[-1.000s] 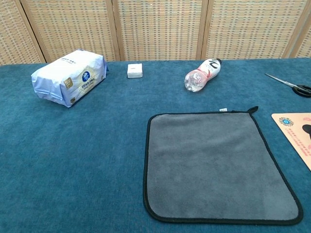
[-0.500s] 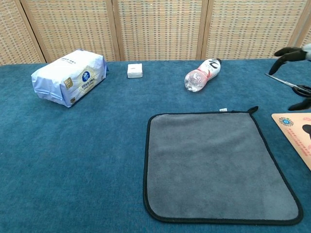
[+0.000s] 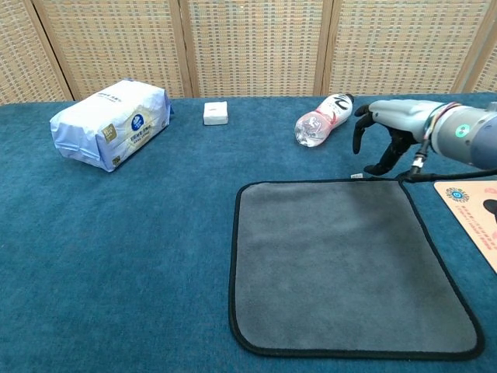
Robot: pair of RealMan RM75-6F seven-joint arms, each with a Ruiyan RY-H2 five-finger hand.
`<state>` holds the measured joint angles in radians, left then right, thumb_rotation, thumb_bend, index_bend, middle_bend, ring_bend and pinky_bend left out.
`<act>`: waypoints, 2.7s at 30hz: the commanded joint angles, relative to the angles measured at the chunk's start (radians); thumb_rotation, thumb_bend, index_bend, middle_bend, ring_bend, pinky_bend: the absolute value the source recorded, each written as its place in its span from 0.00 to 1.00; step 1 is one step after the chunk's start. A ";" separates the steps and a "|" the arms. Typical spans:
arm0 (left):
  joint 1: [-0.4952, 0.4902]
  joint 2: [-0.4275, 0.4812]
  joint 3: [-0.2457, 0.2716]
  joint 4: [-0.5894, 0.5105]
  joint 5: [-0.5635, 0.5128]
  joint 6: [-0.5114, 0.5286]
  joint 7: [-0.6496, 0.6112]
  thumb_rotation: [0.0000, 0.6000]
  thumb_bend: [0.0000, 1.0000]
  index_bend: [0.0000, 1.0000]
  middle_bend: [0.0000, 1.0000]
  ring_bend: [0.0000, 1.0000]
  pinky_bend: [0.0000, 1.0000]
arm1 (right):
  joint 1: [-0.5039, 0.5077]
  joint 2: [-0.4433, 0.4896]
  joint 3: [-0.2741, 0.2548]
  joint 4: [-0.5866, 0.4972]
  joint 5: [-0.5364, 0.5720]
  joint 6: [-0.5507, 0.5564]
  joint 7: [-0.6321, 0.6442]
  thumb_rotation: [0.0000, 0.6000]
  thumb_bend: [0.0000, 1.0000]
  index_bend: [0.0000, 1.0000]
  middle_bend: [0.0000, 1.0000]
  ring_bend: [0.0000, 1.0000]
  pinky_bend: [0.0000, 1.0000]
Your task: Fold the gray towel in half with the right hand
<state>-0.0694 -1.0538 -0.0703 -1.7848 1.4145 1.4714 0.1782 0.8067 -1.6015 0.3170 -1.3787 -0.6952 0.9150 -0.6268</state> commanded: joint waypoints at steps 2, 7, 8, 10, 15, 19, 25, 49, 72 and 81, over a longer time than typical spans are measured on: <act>-0.010 -0.005 -0.008 0.010 -0.024 -0.018 0.003 1.00 0.18 0.00 0.00 0.00 0.00 | 0.046 -0.058 -0.004 0.065 0.050 -0.012 -0.033 1.00 0.40 0.39 0.00 0.00 0.00; -0.015 -0.008 -0.011 0.013 -0.042 -0.027 0.009 1.00 0.18 0.00 0.00 0.00 0.00 | 0.087 -0.105 -0.001 0.137 0.105 -0.023 -0.053 1.00 0.40 0.39 0.00 0.00 0.00; -0.016 -0.008 -0.011 0.013 -0.045 -0.029 0.010 1.00 0.18 0.00 0.00 0.00 0.00 | 0.093 -0.112 -0.004 0.150 0.115 -0.025 -0.060 1.00 0.40 0.39 0.00 0.00 0.00; -0.017 -0.008 -0.011 0.013 -0.048 -0.031 0.010 1.00 0.18 0.00 0.00 0.00 0.00 | 0.104 -0.124 -0.006 0.173 0.138 -0.030 -0.071 1.00 0.40 0.39 0.00 0.00 0.00; -0.020 -0.008 -0.012 0.016 -0.056 -0.036 0.007 1.00 0.18 0.00 0.00 0.00 0.00 | 0.122 -0.140 -0.015 0.209 0.184 -0.044 -0.091 1.00 0.41 0.39 0.00 0.00 0.00; -0.023 -0.007 -0.011 0.016 -0.060 -0.041 0.004 1.00 0.18 0.00 0.00 0.00 0.00 | 0.133 -0.152 -0.014 0.229 0.219 -0.058 -0.092 1.00 0.43 0.39 0.00 0.00 0.00; -0.024 -0.004 -0.012 0.017 -0.063 -0.040 -0.003 1.00 0.18 0.00 0.00 0.00 0.00 | 0.146 -0.161 -0.020 0.247 0.238 -0.059 -0.101 1.00 0.44 0.39 0.00 0.00 0.00; -0.029 -0.005 -0.007 0.017 -0.069 -0.043 -0.002 1.00 0.18 0.00 0.00 0.00 0.00 | 0.147 -0.150 -0.051 0.218 0.224 -0.064 -0.071 1.00 0.48 0.56 0.00 0.00 0.00; -0.023 0.001 0.013 0.001 -0.020 -0.022 -0.007 1.00 0.18 0.00 0.00 0.00 0.00 | -0.012 0.010 -0.192 -0.139 -0.088 0.111 0.050 1.00 0.50 0.59 0.00 0.00 0.00; -0.006 0.013 0.034 -0.008 0.040 0.012 -0.029 1.00 0.18 0.00 0.00 0.00 0.00 | -0.104 0.050 -0.269 -0.267 -0.214 0.214 0.078 1.00 0.50 0.60 0.00 0.00 0.00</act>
<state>-0.0779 -1.0428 -0.0389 -1.7920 1.4503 1.4808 0.1525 0.7247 -1.5614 0.0678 -1.6233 -0.8832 1.1058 -0.5560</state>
